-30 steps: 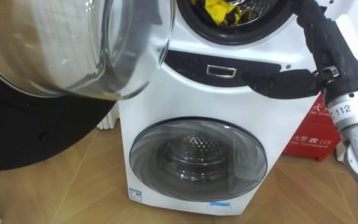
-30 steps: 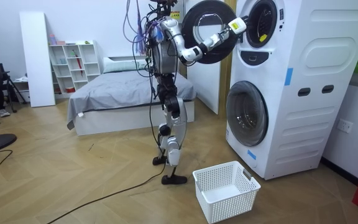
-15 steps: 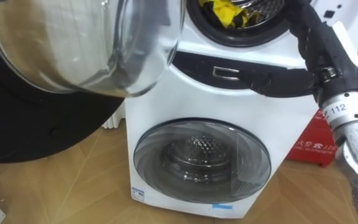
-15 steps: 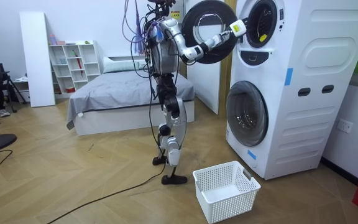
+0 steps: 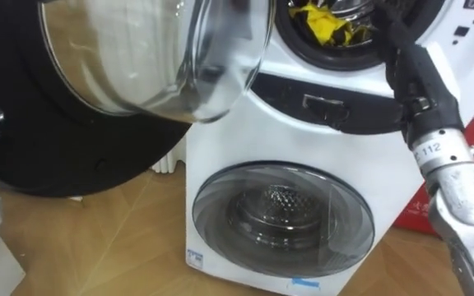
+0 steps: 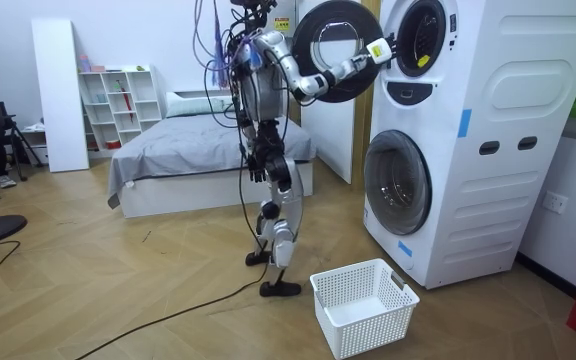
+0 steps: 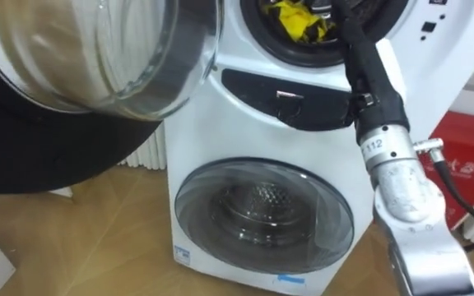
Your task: Pick clothes from washing machine
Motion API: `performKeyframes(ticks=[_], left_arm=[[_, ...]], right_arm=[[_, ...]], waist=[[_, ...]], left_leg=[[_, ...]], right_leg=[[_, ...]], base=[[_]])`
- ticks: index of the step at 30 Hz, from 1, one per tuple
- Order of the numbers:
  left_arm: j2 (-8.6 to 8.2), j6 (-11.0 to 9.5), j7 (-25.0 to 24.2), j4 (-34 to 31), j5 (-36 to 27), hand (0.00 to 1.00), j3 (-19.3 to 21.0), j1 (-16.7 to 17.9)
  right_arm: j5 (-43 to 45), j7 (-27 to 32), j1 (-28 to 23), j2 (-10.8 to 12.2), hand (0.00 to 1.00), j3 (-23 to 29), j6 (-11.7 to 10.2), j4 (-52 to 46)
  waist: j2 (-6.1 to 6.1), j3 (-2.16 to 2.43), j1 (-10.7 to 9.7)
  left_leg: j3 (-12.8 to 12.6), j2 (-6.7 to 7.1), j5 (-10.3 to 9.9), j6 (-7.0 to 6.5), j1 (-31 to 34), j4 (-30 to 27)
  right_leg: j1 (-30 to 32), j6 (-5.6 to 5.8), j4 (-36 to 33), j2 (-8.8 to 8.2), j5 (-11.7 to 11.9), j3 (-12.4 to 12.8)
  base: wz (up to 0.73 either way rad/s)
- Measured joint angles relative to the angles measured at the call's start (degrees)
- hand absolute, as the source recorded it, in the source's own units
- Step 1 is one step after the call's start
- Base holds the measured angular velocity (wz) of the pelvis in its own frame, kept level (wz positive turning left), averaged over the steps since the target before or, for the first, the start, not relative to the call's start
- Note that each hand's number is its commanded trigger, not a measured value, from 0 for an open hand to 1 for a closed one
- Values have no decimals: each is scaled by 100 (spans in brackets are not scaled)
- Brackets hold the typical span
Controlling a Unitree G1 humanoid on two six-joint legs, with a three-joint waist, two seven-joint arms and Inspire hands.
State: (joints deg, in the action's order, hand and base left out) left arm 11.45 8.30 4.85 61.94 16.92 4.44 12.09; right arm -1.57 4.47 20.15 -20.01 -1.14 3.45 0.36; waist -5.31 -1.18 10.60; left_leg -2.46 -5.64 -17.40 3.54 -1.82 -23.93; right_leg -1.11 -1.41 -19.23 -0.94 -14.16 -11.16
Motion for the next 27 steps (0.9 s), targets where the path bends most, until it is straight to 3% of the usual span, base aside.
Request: performKeyframes(ticks=[2,4,5,7,8,9,10,11,12,14,15,16,17,18,19,20,21,22,23,24,26,27], left_arm=[[-26,0,-2,10,-15,0,-7,17],[-34,17,-1,2,-65,0,-10,78],[-38,45,-2,3,-66,0,-8,129],[-62,48,-12,-3,-56,0,-18,136],[-74,50,-11,-11,-57,0,-13,192],[-66,50,-11,-15,-56,0,3,247],[-46,48,-10,-15,-56,0,16,284],[4,44,-11,-14,-56,0,47,340],[57,23,-11,-14,-59,0,50,364],[68,-16,-40,-11,-119,0,109,366],[50,-16,-64,-8,-178,0,121,296],[48,-17,-68,-5,-186,0,119,264],[58,-17,-60,-1,-291,0,131,216],[67,-30,-51,-5,-351,0,140,168],[74,-43,-48,-4,-384,0,140,130],[73,-54,-45,5,-389,0,98,57],[98,-63,-37,29,-387,0,97,-130],[113,-69,-37,29,-386,0,103,-195],[135,-91,-13,26,-390,0,106,-270],[134,-124,45,-3,-393,0,92,-403],[152,-193,125,-14,-391,0,82,-525],[194,-231,167,-16,-392,0,62,-630]], right_arm=[[54,25,-3,66,0,-2,1,211],[-14,130,-4,151,0,-6,-4,224],[-104,207,-8,179,0,-16,-14,267],[-161,347,10,136,0,19,-23,417],[-169,381,20,135,0,10,12,474],[-176,371,74,143,0,-11,18,482],[-195,371,92,145,0,-37,19,488],[-198,379,108,143,0,-59,18,485],[-193,437,112,134,0,-58,29,486],[-190,467,112,134,0,-67,41,475],[-190,501,112,131,0,-72,18,392],[-190,512,113,131,0,-110,6,289],[-179,527,114,130,0,-209,-3,106],[-182,520,112,133,0,-282,-50,64],[-222,516,99,132,0,-309,-77,65],[-275,521,91,104,0,-311,-188,29],[-257,556,87,92,0,-306,-268,12],[-225,556,89,92,0,-321,-262,-3],[-145,551,88,93,0,-328,-260,-4],[-123,572,89,65,0,-320,-266,42],[-92,614,69,47,0,-316,-228,130],[-39,609,53,46,0,-329,-230,98]], waist=[[-14,12,75],[82,14,47],[61,25,-1],[-31,14,17],[-63,40,127],[-48,66,293],[-10,73,348],[-47,119,318],[-143,165,199],[-269,182,170],[-241,160,79],[-206,129,52],[-159,69,31],[-108,17,13],[-109,53,-19],[-42,115,-141],[-52,81,-223],[-77,77,-215],[-77,65,-226],[-20,23,-229],[60,17,-220],[75,26,-235]], left_leg=[[-17,-65,-2,1,301,-783],[55,-174,69,-36,716,-1601],[112,-94,114,-34,952,-1819],[83,184,132,-43,1332,-1300],[22,355,251,-54,1493,-599],[-40,375,691,-150,1628,-6],[-29,393,932,-160,1658,187],[82,505,1348,-208,1659,488],[80,624,1592,-401,1594,590],[-54,745,1509,-491,1562,477],[-93,748,1324,-538,1564,284],[-123,746,1232,-556,1565,159],[-221,748,1081,-610,1622,-242],[-260,827,930,-624,1705,-556],[-256,848,837,-642,1656,-534],[-251,896,553,-685,1451,-281],[-291,1002,541,-759,1287,-190],[-360,1048,524,-793,1190,-162],[-435,1106,456,-877,1021,-128],[-466,1132,386,-939,834,-17],[-471,1131,357,-996,608,203],[-479,1082,356,-1016,511,336]], right_leg=[[-20,-60,-167,0,-159,38],[-200,-162,-159,38,-260,-34],[-297,-205,-152,34,-333,34],[-359,-170,-167,-18,-473,220],[-366,-122,-152,-53,-534,414],[-390,-92,-145,-77,-579,542],[-407,-98,-135,-114,-592,579],[-486,-21,-98,-159,-605,652],[-504,52,-11,-236,-654,645],[-590,142,157,-395,-652,622],[-715,241,251,-436,-573,603],[-760,264,265,-464,-551,639],[-855,273,237,-522,-547,779],[-1027,301,206,-607,-562,882],[-1017,379,131,-676,-609,871],[-853,537,-328,-744,-709,717],[-579,595,-1025,-913,-747,707],[-449,631,-1320,-1007,-718,712],[-309,637,-1791,-1100,-585,669],[-215,635,-2167,-1143,-331,661],[92,611,-2696,-1201,13,624],[322,590,-2742,-1122,-174,626]], base=[[8],[27],[49],[29],[-40],[-59],[-49],[-7],[7],[-6],[-16],[-24],[-47],[-49],[-19],[7],[4],[-16],[-26],[-23],[-30],[-28]])
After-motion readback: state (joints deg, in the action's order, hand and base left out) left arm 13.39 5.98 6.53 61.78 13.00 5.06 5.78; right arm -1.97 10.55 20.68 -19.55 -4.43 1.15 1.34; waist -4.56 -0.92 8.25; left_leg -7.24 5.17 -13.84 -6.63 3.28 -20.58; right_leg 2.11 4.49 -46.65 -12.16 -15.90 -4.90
